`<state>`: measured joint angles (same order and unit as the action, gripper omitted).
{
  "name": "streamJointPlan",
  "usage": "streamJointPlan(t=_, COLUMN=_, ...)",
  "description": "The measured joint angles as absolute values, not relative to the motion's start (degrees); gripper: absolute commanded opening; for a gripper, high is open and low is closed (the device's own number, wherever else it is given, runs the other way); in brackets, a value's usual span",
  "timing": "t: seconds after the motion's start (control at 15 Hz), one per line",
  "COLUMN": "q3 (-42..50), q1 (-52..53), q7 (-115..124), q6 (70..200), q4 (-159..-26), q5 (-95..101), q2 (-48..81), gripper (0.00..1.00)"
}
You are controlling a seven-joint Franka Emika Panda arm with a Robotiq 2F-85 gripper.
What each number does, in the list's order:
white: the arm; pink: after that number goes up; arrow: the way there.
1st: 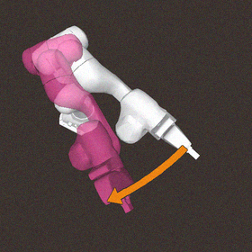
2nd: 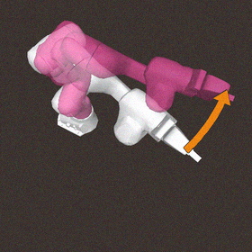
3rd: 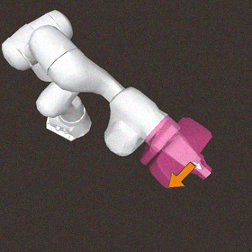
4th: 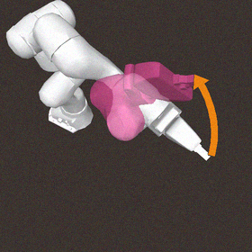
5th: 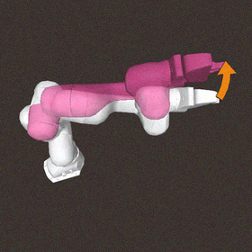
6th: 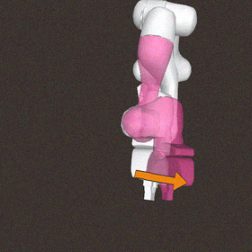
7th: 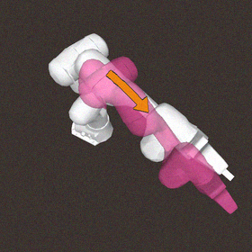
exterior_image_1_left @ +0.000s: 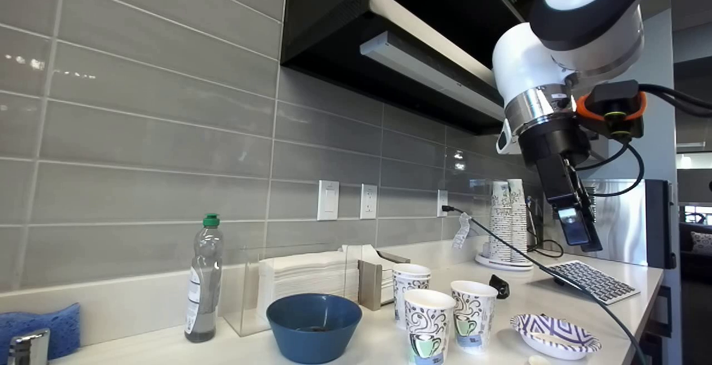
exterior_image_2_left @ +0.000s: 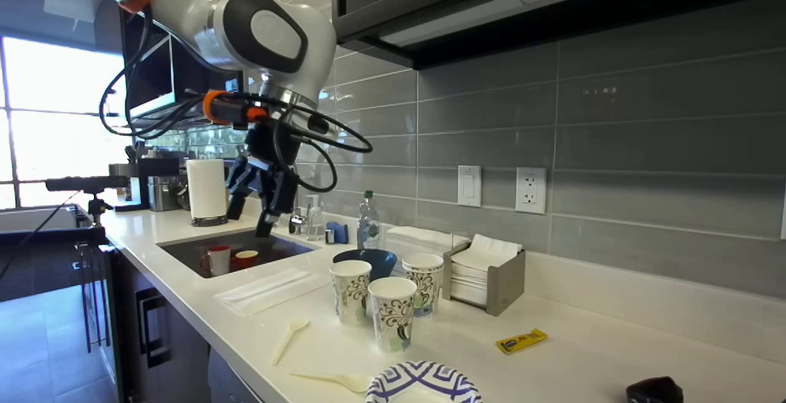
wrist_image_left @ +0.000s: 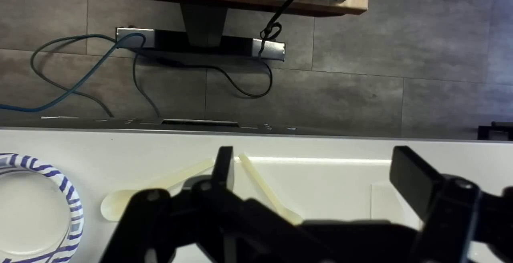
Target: Pick up the plastic spoon, put it on the paper cup on the left, pick up the plastic spoon and put it on the paper cup on the right
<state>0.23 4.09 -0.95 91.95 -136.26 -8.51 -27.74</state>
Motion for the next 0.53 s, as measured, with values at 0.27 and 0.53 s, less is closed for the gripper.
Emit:
streamJointPlan(t=0.27, q3=-0.16, q1=4.44, q7=-5.14, q6=92.85, q4=-136.91, q5=-8.46, q2=-26.66, gripper=1.00)
streamJointPlan(t=0.53, q3=-3.02, q1=5.62, q7=-8.78, q6=97.78, q4=-139.14, q5=-5.47, q2=-24.27, gripper=1.00)
